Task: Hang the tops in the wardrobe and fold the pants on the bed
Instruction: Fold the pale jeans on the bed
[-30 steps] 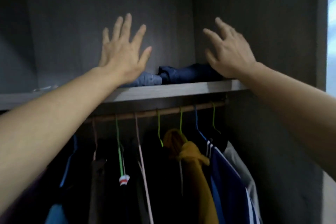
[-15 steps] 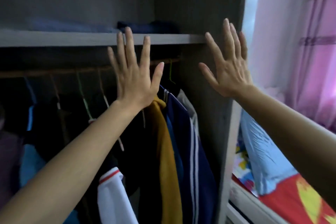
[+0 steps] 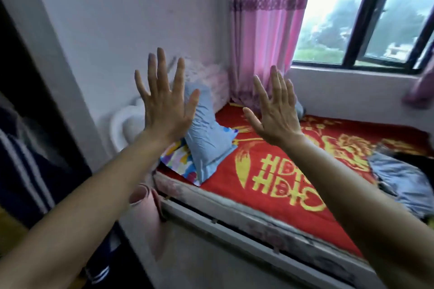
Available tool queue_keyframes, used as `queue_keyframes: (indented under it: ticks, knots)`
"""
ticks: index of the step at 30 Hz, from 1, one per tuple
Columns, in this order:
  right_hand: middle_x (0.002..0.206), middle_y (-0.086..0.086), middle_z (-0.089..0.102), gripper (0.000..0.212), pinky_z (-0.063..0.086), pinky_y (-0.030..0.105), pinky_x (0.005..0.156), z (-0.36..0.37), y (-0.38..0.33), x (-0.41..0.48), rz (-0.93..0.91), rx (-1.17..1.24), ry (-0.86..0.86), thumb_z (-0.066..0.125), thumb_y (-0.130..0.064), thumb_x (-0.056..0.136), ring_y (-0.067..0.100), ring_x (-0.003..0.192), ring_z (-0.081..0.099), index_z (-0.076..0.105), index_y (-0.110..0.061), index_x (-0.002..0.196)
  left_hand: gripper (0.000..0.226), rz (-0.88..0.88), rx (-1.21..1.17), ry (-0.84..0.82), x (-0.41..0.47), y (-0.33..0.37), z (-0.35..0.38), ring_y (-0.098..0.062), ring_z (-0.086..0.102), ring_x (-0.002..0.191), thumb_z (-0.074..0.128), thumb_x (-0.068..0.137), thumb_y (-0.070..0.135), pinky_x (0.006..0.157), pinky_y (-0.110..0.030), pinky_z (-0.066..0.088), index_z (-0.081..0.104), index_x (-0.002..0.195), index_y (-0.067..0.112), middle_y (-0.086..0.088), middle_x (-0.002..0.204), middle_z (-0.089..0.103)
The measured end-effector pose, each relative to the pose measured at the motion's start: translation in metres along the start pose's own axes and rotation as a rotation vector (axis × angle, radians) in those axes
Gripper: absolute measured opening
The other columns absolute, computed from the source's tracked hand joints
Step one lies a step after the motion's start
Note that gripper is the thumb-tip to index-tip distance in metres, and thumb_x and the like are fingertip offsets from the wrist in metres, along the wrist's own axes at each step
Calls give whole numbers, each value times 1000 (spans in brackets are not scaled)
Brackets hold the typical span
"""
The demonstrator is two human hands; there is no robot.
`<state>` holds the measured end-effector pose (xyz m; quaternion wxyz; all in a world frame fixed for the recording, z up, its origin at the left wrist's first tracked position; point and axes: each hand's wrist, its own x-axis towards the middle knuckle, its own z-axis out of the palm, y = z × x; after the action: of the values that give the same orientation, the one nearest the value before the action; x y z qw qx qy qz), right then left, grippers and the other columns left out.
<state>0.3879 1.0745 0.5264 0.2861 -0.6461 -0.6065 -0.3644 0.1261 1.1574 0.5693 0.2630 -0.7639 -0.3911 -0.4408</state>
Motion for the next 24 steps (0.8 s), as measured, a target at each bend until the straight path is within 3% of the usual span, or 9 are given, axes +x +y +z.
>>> queue_keyframes:
  ticks: [4, 11, 17, 24]
  knots:
    - [164, 25, -2, 77, 3, 52, 124, -20, 124, -55, 147, -130, -100, 36, -60, 99, 37, 154, 1, 11, -19, 161, 68, 54, -154, -175, 0, 122, 67, -36, 1, 151, 23, 102, 56, 116, -65, 2, 15, 158, 19, -21, 163, 3]
    - [164, 25, 0, 79, 9, 57, 121, -26, 285, -144, 380, -259, -177, 40, -57, 99, 39, 153, 6, 9, -18, 160, 70, 183, -341, -377, 1, 271, 183, -32, -6, 152, 25, 100, 57, 117, -64, 0, 14, 158, 19, -17, 165, -3]
    - [165, 23, -3, 80, 12, 59, 121, 3, 399, -222, 532, -372, -407, 31, -61, 97, 40, 152, 7, 6, -20, 161, 73, 270, -423, -522, -6, 381, 301, -32, -9, 152, 18, 100, 61, 117, -65, -1, 12, 158, 18, -15, 165, -7]
    - [165, 22, -1, 88, 11, 60, 121, 21, 513, -282, 766, -481, -558, 53, -55, 94, 42, 151, 10, 4, -23, 160, 73, 483, -490, -750, -3, 520, 430, -34, -14, 151, 20, 100, 60, 117, -66, 2, 9, 158, 16, -15, 164, -11]
